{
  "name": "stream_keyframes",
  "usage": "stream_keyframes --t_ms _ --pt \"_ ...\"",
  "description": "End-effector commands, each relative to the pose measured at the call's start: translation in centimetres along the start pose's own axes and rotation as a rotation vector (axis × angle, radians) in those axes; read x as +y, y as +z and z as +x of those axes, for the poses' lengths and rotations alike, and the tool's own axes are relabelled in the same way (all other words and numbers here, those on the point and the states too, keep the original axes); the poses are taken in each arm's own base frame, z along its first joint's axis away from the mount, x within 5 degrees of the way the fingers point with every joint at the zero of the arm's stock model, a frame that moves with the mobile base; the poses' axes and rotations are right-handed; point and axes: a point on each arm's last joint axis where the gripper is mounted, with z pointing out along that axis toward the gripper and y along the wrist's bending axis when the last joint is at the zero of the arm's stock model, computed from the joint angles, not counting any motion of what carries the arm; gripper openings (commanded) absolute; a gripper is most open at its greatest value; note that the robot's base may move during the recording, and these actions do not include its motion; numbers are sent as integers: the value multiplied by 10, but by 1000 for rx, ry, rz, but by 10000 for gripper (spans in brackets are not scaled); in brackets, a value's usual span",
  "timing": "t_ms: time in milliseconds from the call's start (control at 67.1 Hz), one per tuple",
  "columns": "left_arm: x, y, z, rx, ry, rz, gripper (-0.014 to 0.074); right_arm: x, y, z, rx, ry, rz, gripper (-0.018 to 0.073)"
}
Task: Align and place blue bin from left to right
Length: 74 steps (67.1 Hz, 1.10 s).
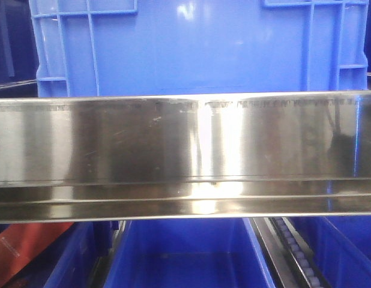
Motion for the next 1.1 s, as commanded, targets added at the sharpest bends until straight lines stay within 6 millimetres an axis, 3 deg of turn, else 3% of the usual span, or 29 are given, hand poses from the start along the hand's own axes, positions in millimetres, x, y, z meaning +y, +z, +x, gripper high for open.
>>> stream_keyframes --t_ms 0,1088 --pt "0 -1 0 3 -14 5 -111 0 0 -2 -26 -4 3 -79" --pt "0 -1 2 29 1 6 -111 0 0 -2 -26 -4 3 -79"
